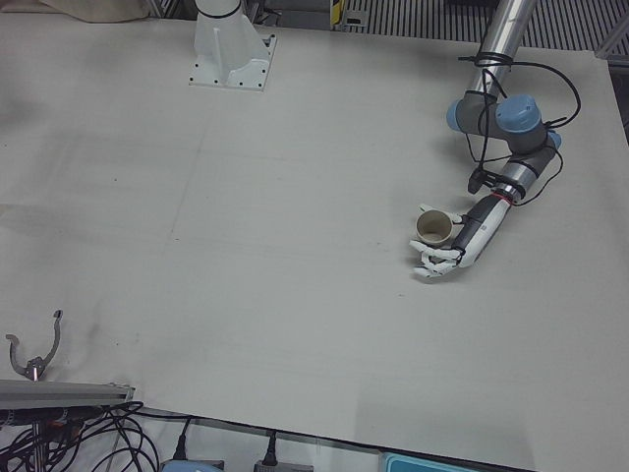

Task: Pour water
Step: 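Lower the right hand toward the other white paper cup, then wrap the right hand fingers around the white paper cup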

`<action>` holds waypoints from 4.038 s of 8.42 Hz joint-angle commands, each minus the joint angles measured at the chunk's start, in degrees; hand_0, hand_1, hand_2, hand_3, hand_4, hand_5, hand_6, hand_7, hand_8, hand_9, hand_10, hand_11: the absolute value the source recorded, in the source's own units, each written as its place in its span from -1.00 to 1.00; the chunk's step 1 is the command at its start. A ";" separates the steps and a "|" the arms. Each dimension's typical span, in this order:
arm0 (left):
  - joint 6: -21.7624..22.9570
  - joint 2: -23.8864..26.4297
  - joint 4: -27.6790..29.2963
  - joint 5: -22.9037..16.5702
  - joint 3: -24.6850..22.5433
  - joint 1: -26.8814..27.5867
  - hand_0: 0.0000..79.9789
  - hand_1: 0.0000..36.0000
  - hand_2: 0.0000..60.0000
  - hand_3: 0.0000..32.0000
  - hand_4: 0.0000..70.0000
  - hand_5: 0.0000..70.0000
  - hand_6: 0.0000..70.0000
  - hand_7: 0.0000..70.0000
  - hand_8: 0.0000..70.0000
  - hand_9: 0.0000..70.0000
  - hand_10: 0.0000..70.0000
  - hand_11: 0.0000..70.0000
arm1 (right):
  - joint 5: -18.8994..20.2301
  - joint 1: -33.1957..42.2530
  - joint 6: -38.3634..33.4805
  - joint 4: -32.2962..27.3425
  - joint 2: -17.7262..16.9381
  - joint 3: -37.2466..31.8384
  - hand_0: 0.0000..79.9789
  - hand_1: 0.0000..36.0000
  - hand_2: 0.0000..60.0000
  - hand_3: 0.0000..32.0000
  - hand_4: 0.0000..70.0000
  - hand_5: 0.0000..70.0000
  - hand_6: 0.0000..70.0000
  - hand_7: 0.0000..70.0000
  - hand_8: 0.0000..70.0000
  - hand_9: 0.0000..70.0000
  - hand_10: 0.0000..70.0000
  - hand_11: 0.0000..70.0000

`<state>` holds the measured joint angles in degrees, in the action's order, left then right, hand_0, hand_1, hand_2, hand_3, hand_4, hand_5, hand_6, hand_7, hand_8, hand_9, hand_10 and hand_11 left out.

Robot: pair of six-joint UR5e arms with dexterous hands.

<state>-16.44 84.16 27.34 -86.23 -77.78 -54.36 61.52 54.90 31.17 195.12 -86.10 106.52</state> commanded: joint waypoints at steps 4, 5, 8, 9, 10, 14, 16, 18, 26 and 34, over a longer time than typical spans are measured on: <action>7.20 -1.11 0.69 3.69 -1.05 -0.13 1.00 1.00 -0.52 -1.00 1.00 1.00 -0.03 1.00 -0.56 -0.27 -0.53 -0.23 | 0.00 0.03 -0.15 0.00 0.75 0.01 0.16 -0.16 -0.52 0.55 -1.00 -0.88 -0.93 -1.00 -0.99 -1.00 -1.00 -1.00; 8.08 -1.11 0.78 4.31 -1.05 -0.13 1.00 1.00 -0.02 -1.00 1.00 1.00 -0.01 1.00 -0.57 -0.27 -0.53 -0.23 | -0.09 0.03 -0.15 0.00 0.84 0.01 0.15 -0.17 -0.52 0.56 -1.00 -0.88 -0.93 -1.00 -0.99 -1.00 -1.00 -1.00; 9.40 -1.11 0.78 6.68 -2.98 -0.13 1.00 1.00 0.04 -1.00 1.00 1.00 0.00 1.00 -0.57 -0.27 -0.55 -0.25 | 0.00 -0.14 0.29 0.00 0.84 0.01 0.15 -0.15 -0.48 0.52 -1.00 -0.87 -0.92 -1.00 -0.98 -1.00 -1.00 -1.00; 9.40 -1.19 -1.05 8.26 -4.99 -0.13 1.00 1.00 -0.04 -1.00 1.00 1.00 0.00 1.00 -0.56 -0.27 -0.55 -0.26 | -0.17 -0.23 0.29 -0.09 0.93 -0.78 0.16 -0.11 -0.42 0.45 -1.00 -0.87 -0.91 -1.00 -0.98 -1.00 -1.00 -1.00; 9.32 -1.20 -4.11 8.53 -7.97 -0.13 1.00 1.00 -0.08 -1.00 1.00 1.00 0.00 1.00 -0.56 -0.27 -0.56 -0.27 | -0.09 -0.32 0.21 -0.17 2.50 -2.35 0.16 -0.10 -0.39 0.40 -1.00 -0.86 -0.91 -1.00 -0.97 -1.00 -1.00 -1.00; 9.32 -2.60 -6.07 8.54 -10.02 -0.30 1.00 1.00 -0.20 -1.00 1.00 1.00 0.02 1.00 -0.53 -0.26 -0.56 -0.28 | 0.00 -4.71 0.03 -5.51 3.66 -8.67 0.16 -0.07 -0.36 0.19 -1.00 -0.85 -0.92 -1.00 -0.94 -0.98 -1.00 -1.00; 9.32 -2.86 -6.42 8.54 -11.07 -0.57 1.00 1.00 -0.18 -1.00 1.00 1.00 0.02 1.00 -0.53 -0.26 -0.57 -0.29 | 0.00 -7.69 0.03 -6.15 3.66 -9.66 0.18 0.01 -0.30 0.24 -1.00 -0.85 -0.92 -1.00 -0.97 -1.00 -1.00 -1.00; 9.32 -4.00 -6.34 8.45 -11.07 -1.01 1.00 1.00 -0.14 -1.00 1.00 1.00 0.03 1.00 -0.53 -0.26 -0.57 -0.29 | 0.09 -6.83 -4.33 -9.98 2.17 -9.66 0.20 0.07 -0.32 0.11 -1.00 -0.83 -0.93 -1.00 -0.97 -1.00 -1.00 -1.00; 9.32 -4.54 -6.07 8.36 -11.07 -1.10 1.00 1.00 -0.50 -1.00 1.00 1.00 0.03 1.00 -0.52 -0.26 -0.56 -0.28 | -7.94 -8.14 -2.98 -20.29 -7.16 -9.39 0.11 -0.16 -0.36 -0.15 -1.00 -0.91 -1.00 -1.00 -1.00 -1.00 -1.00 -1.00; 9.40 -7.87 -5.46 8.36 -12.66 -1.71 1.00 1.00 -0.52 -1.00 1.00 1.00 0.04 1.00 -0.52 -0.27 -0.57 -0.29 | -11.34 -13.32 -1.90 -31.99 -1.62 -20.48 0.10 -0.17 -0.36 -0.31 -1.00 -0.92 -1.00 -1.00 -1.00 -1.00 -1.00 -1.00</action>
<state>-7.03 77.17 21.80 -77.87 -90.04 -56.02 50.15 42.34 29.48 164.72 -87.39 85.50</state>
